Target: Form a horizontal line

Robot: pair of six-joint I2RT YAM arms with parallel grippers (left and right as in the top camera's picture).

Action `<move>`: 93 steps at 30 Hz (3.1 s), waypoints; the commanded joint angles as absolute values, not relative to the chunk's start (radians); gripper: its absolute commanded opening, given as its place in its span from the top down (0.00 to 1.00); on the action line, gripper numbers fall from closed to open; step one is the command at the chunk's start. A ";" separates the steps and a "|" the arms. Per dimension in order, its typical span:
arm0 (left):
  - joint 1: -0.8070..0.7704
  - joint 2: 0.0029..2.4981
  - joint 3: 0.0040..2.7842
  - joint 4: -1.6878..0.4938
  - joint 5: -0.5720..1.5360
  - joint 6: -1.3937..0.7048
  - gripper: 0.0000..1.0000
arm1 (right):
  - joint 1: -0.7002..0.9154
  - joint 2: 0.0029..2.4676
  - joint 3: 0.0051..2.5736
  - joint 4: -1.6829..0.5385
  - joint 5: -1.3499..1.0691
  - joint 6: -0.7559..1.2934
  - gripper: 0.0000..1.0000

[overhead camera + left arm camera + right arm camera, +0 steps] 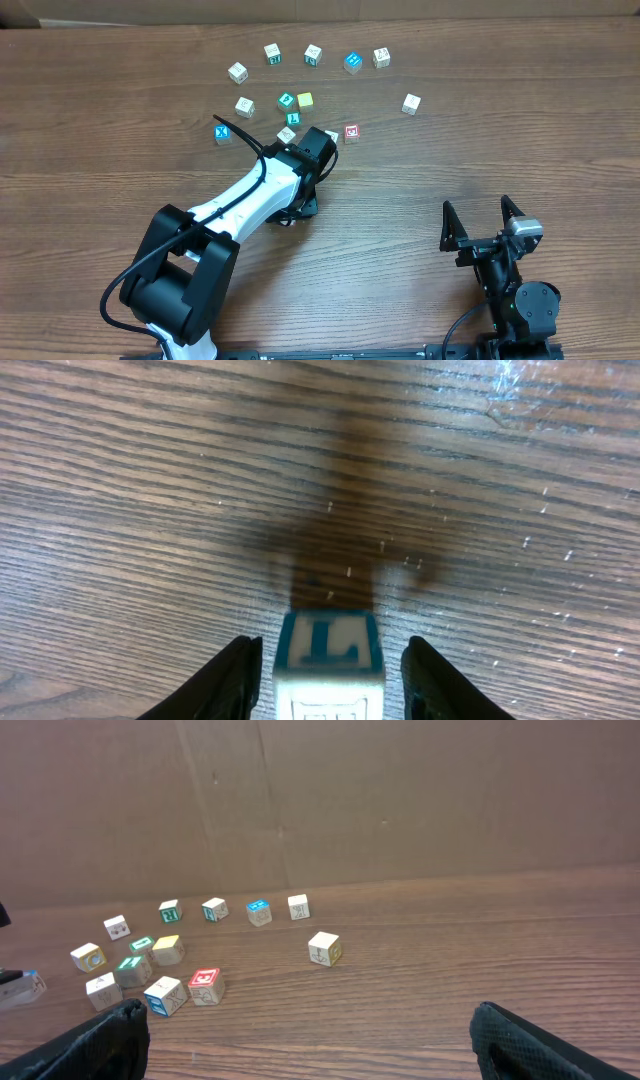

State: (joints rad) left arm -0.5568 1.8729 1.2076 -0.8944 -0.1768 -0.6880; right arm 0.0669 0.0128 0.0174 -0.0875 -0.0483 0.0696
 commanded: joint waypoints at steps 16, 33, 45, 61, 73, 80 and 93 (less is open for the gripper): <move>-0.562 1.884 1.201 -0.891 -0.183 -0.702 0.69 | 0.073 0.003 0.008 -0.081 -0.047 0.062 0.00; -0.564 1.884 1.201 -0.891 -0.084 -0.598 0.60 | 0.073 0.003 0.008 -0.081 -0.047 0.062 0.00; -0.543 1.884 1.201 -0.884 -0.115 -0.598 0.71 | 0.073 0.003 0.008 -0.081 -0.047 0.062 0.00; -0.530 1.884 1.201 -0.873 -0.157 -0.602 0.72 | 0.073 0.003 0.008 -0.081 -0.047 0.062 0.00; -0.530 1.884 1.201 -0.870 -0.157 -0.617 0.43 | 0.073 0.003 0.008 -0.081 -0.047 0.062 0.00; -0.519 1.883 1.267 -0.912 -0.165 -0.571 0.28 | 0.073 0.003 0.008 -0.081 -0.047 0.062 0.00; -0.396 1.883 1.993 -1.081 -0.165 -0.400 0.19 | 0.073 0.003 0.008 -0.081 -0.047 0.062 0.00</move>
State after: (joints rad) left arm -0.4194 1.8858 1.8400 -1.0943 -0.1482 -0.4946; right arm 0.0673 0.0128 0.0174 -0.0872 -0.0479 0.0700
